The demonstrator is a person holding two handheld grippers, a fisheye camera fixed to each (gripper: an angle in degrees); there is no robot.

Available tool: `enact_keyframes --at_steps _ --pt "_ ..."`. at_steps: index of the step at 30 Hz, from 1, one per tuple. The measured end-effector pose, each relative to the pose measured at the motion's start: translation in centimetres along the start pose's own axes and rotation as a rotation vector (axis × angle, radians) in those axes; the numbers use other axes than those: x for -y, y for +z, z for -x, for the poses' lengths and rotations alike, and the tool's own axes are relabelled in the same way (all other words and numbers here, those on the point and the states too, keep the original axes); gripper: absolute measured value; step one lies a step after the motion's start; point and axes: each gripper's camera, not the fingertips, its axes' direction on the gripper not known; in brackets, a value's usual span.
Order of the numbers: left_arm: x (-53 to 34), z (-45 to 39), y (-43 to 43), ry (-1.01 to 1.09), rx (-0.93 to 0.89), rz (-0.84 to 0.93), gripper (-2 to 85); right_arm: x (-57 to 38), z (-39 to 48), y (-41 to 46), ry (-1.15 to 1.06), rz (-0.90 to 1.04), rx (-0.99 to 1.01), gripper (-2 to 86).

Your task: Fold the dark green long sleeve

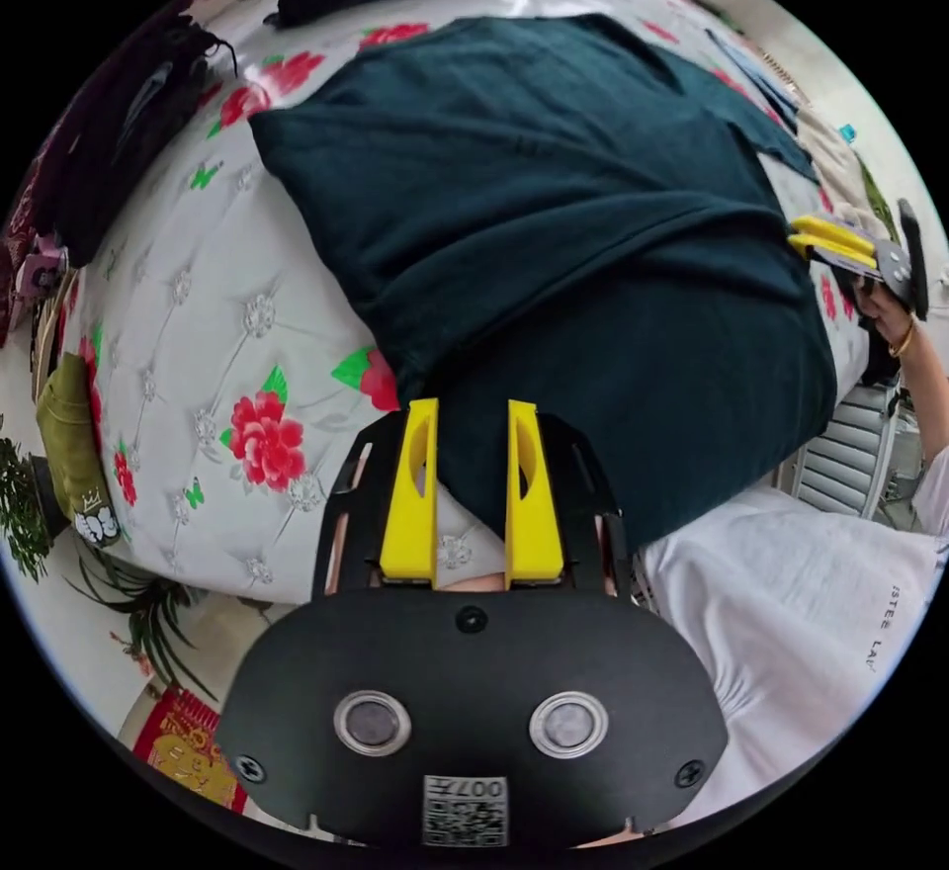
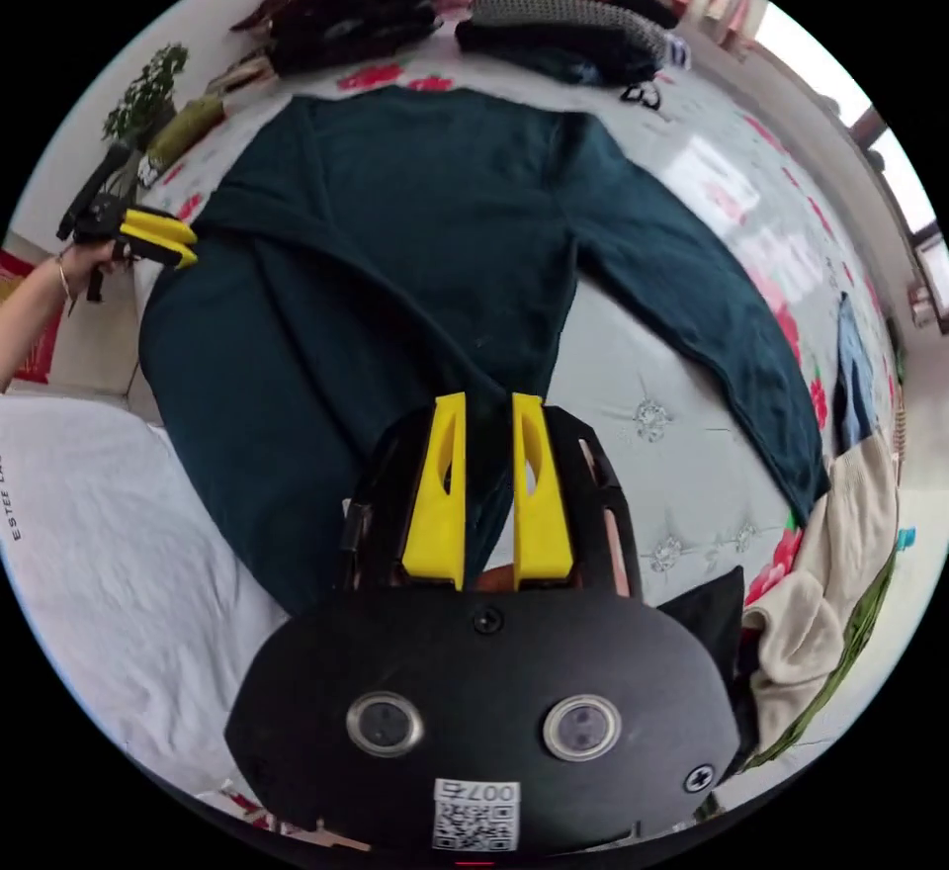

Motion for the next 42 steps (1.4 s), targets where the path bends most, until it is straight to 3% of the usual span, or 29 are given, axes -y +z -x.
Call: enact_keyframes --at_steps 3,8,11,16,20,24,27,30,35,36,42 --pt "0.1 -0.3 1.9 -0.002 0.000 0.007 10.1 1.5 0.6 -1.7 -0.047 0.009 -0.010 1.0" --pt "-0.2 -0.4 4.5 0.004 -0.001 0.018 10.0 -0.3 2.2 -16.9 -0.141 -0.334 0.013 0.1" --pt "-1.0 -0.3 5.7 0.003 -0.001 0.002 9.9 -3.3 4.2 -22.0 -0.206 -0.413 -0.004 0.0" --pt "-3.5 -0.3 7.5 0.067 0.018 -0.069 9.7 -6.2 4.8 -14.2 -0.214 -0.099 -0.087 0.0" --pt "-4.8 0.9 8.2 0.069 -0.013 -0.084 8.8 -7.8 1.0 -4.4 -0.072 0.144 0.059 -0.1" --pt "-6.6 2.5 8.2 0.025 -0.010 -0.058 4.9 -8.6 -2.9 -5.9 -0.042 0.156 0.063 0.0" --pt "-9.2 2.9 7.2 -0.012 0.025 -0.093 4.1 -9.3 -8.2 -9.8 0.012 0.096 0.056 0.4" --pt "-12.0 2.5 6.2 -0.046 0.027 -0.127 3.9 -10.7 -17.1 -13.6 0.226 -0.052 0.138 1.4" --pt "-14.2 0.3 6.1 -0.085 -0.032 -0.141 2.1 -16.3 -37.6 -17.3 0.818 -0.412 0.387 4.0" --pt "-14.1 -0.3 6.6 -0.098 -0.035 -0.129 0.7 -16.9 -39.7 -17.5 0.854 -0.445 0.405 4.3" --pt "-12.7 -3.0 9.2 -0.138 0.018 -0.040 -0.9 -20.2 -57.5 -19.3 1.149 -0.583 0.324 6.8"
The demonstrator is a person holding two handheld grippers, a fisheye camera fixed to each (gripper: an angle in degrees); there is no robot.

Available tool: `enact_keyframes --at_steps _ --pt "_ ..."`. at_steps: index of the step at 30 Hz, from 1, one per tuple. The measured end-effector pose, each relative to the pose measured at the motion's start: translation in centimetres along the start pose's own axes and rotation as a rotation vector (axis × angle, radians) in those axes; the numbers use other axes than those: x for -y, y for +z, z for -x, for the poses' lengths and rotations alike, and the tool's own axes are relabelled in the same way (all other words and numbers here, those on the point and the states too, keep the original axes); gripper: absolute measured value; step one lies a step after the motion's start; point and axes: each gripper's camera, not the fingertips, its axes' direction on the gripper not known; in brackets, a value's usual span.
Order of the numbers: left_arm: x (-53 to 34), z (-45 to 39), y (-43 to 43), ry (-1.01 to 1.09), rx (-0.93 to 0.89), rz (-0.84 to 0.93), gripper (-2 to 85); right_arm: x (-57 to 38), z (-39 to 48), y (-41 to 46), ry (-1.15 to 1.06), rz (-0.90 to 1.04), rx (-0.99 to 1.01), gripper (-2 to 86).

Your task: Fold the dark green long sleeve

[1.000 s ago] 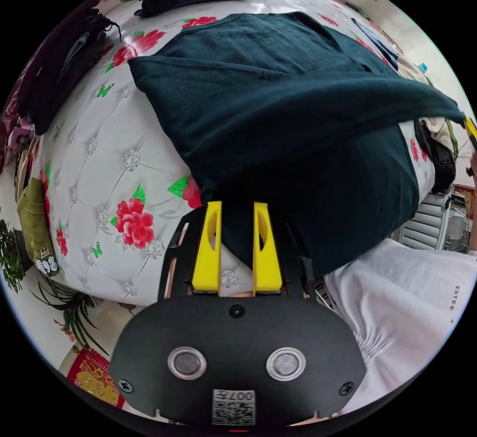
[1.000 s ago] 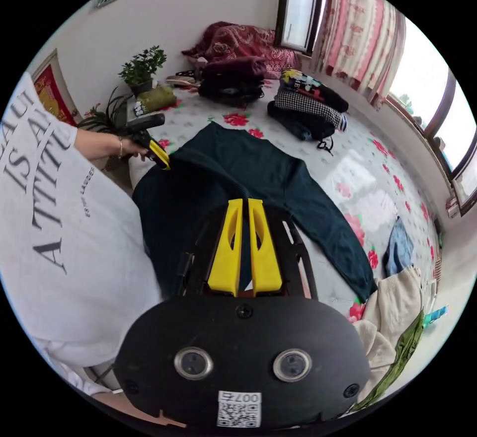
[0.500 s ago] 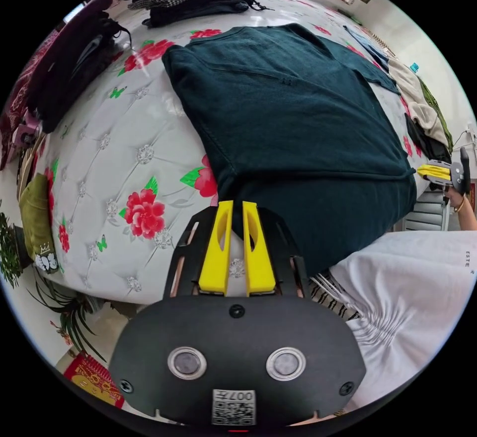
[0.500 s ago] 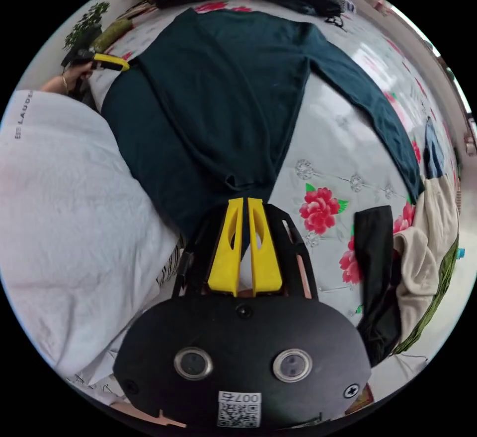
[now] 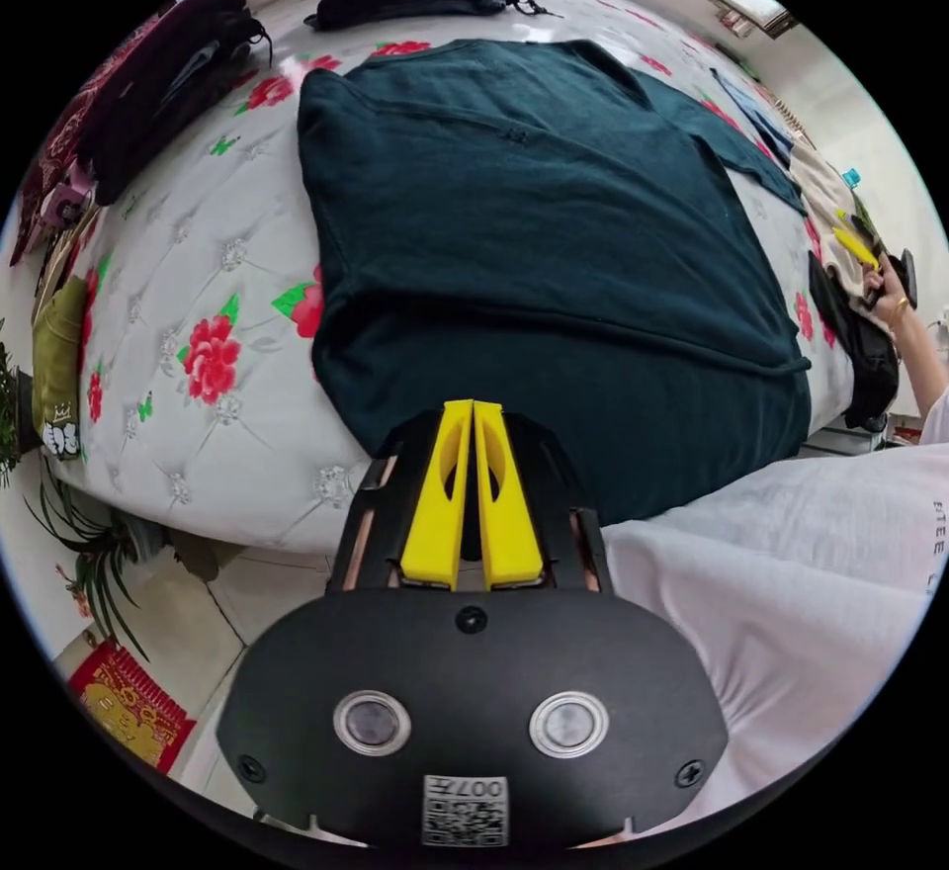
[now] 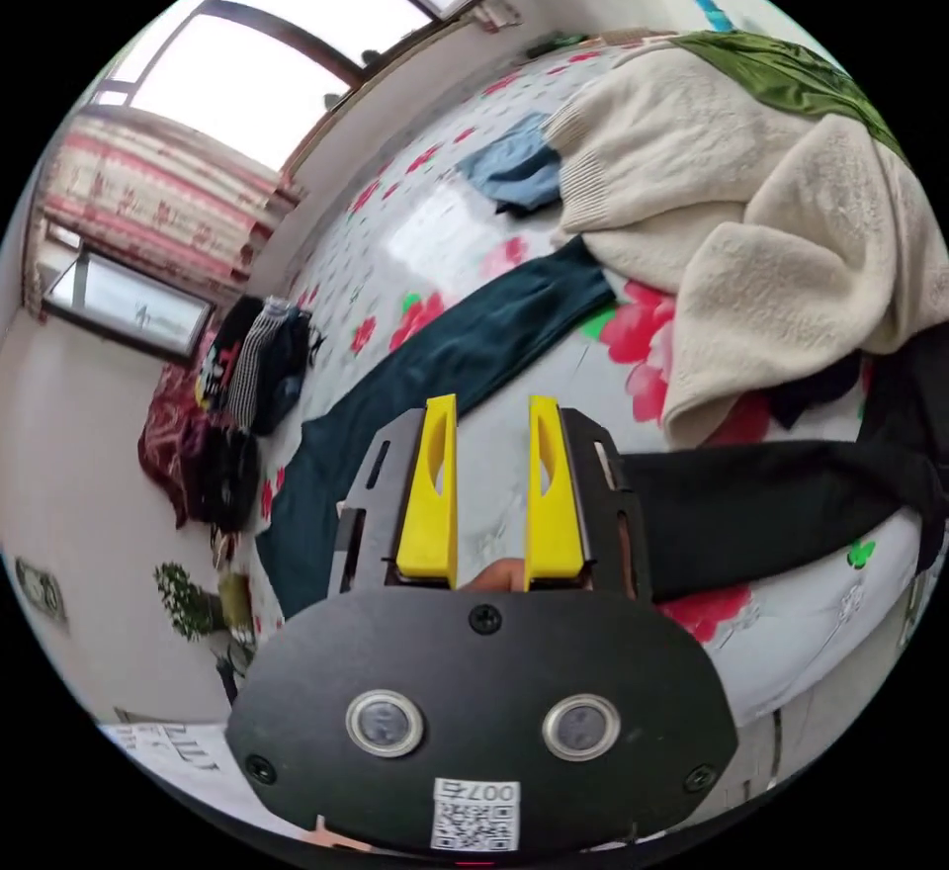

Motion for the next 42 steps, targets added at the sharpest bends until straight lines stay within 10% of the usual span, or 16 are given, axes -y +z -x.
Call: enact_keyframes --at_steps 15,24,35,42 --pt "3.4 -0.6 -1.7 -0.053 0.212 0.292 -0.9 13.4 -5.6 4.0 -0.058 -0.048 -0.441 1.8" --pt "1.0 1.6 -5.9 -0.045 0.243 0.269 -1.0 10.4 8.4 -10.2 -0.459 -0.160 0.144 -0.1" --pt "-7.4 9.5 -15.1 -0.186 0.088 0.045 -1.0 -31.3 42.5 -24.6 -1.332 0.143 1.034 -0.2" --pt "-23.5 20.2 -22.0 -0.458 -0.107 -0.169 -1.0 -60.8 46.1 -11.4 -1.453 0.556 0.827 -0.2"
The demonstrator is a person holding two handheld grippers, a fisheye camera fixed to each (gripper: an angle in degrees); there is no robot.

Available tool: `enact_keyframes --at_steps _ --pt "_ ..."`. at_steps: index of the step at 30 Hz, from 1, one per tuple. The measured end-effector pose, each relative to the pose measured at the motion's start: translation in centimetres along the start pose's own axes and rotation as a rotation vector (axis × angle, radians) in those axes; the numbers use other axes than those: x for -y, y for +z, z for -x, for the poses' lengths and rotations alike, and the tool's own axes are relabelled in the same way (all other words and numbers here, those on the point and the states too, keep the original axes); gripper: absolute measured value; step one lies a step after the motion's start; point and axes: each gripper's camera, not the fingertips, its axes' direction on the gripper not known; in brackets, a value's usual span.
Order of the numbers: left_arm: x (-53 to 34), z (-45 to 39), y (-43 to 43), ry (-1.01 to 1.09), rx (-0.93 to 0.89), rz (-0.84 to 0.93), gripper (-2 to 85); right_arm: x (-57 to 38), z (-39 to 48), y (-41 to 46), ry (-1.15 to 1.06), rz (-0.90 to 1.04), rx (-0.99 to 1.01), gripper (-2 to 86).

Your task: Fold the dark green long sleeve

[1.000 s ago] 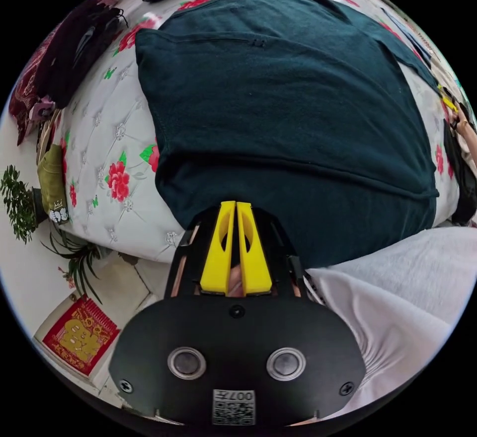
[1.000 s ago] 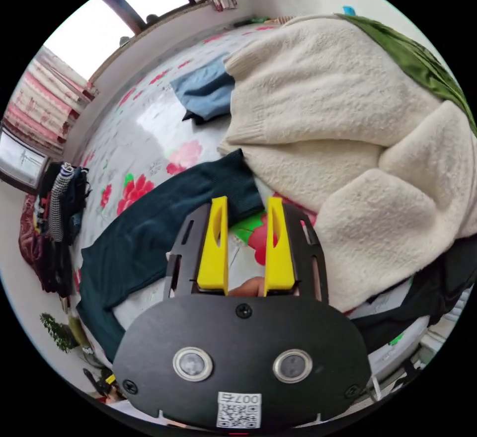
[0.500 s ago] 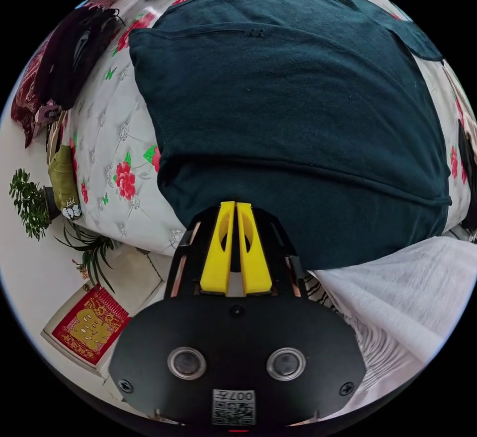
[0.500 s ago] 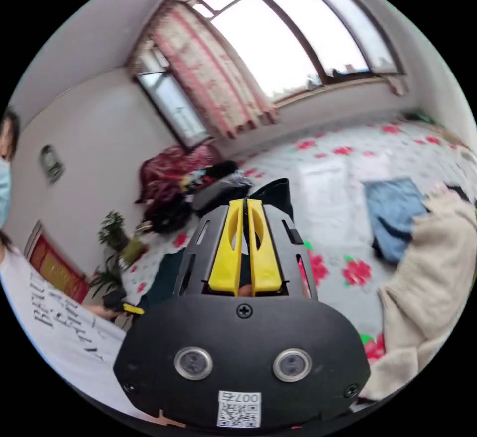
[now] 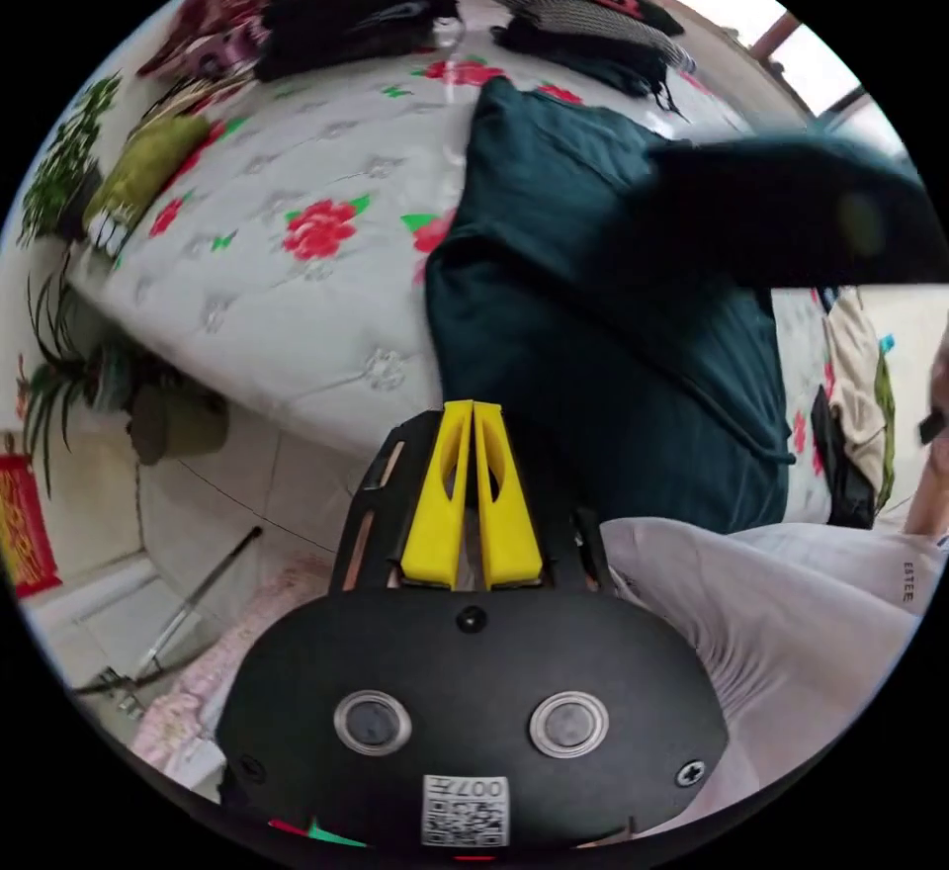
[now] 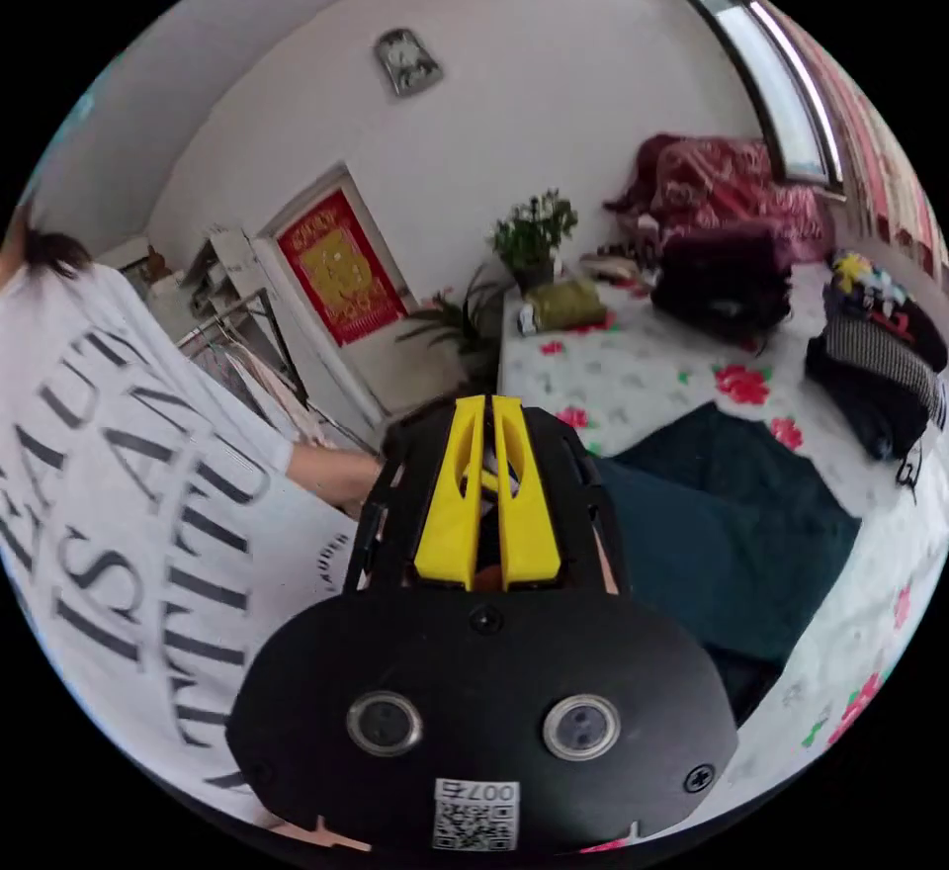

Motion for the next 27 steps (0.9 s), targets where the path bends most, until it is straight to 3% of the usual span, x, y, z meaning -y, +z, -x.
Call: enact_keyframes --at_steps 2,8,12,18,23,27 --pt "-2.7 3.7 -1.7 -0.052 -0.025 -0.021 -1.0 -2.8 1.2 10.4 0.062 0.177 -0.010 -0.2" --pt "-9.6 9.8 -4.3 -0.077 -0.048 0.005 -1.0 -7.1 3.9 27.8 0.158 0.435 0.090 0.0" --pt "-11.4 11.2 -5.7 -0.056 -0.113 0.009 -1.0 -8.3 5.9 31.2 0.157 0.425 0.032 1.0" --pt "-11.1 11.3 -6.4 0.054 -0.142 0.046 -1.0 -12.3 6.3 35.0 0.127 0.529 -0.265 2.9" --pt "-10.7 10.6 -7.2 0.112 -0.153 0.057 -0.9 -13.5 9.1 44.7 -0.036 0.664 -0.360 4.1" --pt "-10.4 10.3 -7.9 0.136 -0.163 0.082 -0.9 -15.6 5.6 51.2 0.076 0.798 -0.494 4.0"
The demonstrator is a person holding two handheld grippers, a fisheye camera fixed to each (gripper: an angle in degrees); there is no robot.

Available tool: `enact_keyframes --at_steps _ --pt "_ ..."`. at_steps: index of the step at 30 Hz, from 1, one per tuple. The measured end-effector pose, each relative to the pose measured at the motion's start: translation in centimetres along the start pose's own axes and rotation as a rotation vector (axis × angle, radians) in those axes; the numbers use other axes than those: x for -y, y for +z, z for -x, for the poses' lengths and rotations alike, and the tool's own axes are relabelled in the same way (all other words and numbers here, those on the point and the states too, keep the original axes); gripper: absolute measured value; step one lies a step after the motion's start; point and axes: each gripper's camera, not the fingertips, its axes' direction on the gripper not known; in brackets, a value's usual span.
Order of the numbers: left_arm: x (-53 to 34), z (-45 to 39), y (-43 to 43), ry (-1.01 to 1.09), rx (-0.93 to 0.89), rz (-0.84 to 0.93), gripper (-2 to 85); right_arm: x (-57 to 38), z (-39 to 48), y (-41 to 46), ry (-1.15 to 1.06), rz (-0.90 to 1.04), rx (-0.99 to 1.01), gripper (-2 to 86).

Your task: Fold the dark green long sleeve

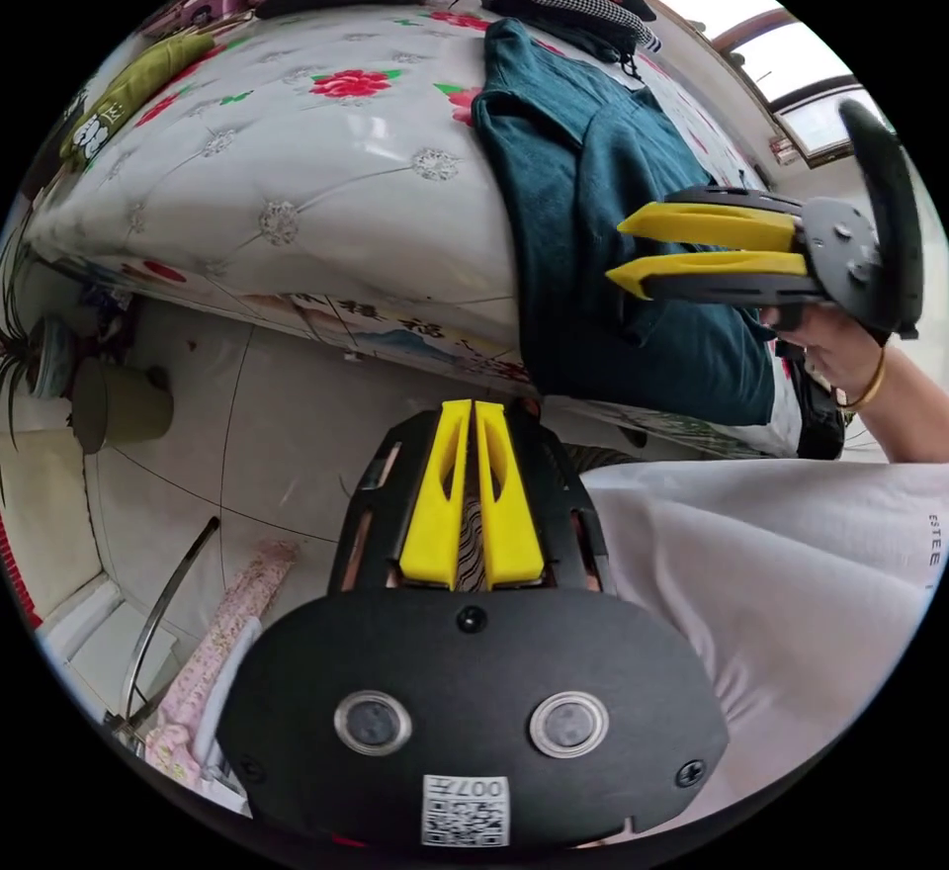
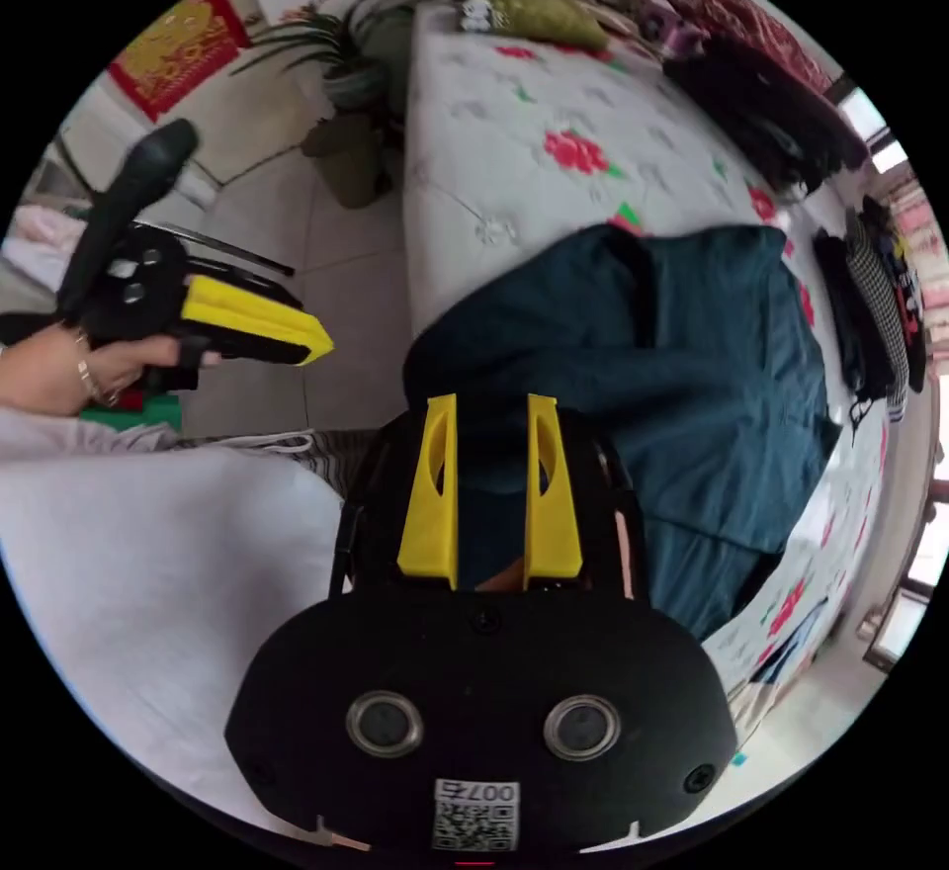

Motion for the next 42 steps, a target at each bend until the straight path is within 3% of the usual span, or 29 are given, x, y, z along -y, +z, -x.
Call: enact_keyframes --at_steps 4,8,13,15,21,25,29,36,42 --pt "0.1 -0.1 -0.7 0.024 -0.002 -0.006 -0.6 0.3 -3.0 0.7 0.129 -0.055 0.076 1.7" --pt "0.3 0.8 -0.3 0.016 -0.047 0.002 1.8 -0.3 -6.5 -2.4 0.209 -0.253 0.216 1.4" --pt "1.4 1.2 0.5 0.000 -0.126 -0.001 7.4 -1.0 -10.4 0.6 0.217 -0.199 0.475 4.1" --pt "2.0 0.9 1.1 0.002 -0.128 0.003 9.1 -2.8 -11.8 0.7 0.250 -0.212 0.492 5.1" --pt "3.9 -2.7 4.2 0.055 -0.165 0.016 12.1 -18.2 -20.3 -0.9 0.448 -0.266 0.373 6.3" --pt "6.2 -6.8 8.4 0.164 -0.164 0.055 13.7 -34.3 -27.8 0.7 0.762 -0.151 0.236 7.1" --pt "9.4 -8.8 11.1 0.170 -0.098 0.124 12.5 -46.6 -32.1 3.1 0.992 -0.073 0.270 7.8" --pt "13.6 -13.1 11.9 0.268 0.059 0.244 0.5 -50.4 -34.6 7.2 0.945 0.082 0.315 5.2" --pt "11.2 -10.4 4.3 0.245 -0.176 0.171 -0.6 -51.2 -36.5 5.4 0.736 0.109 0.418 0.9"
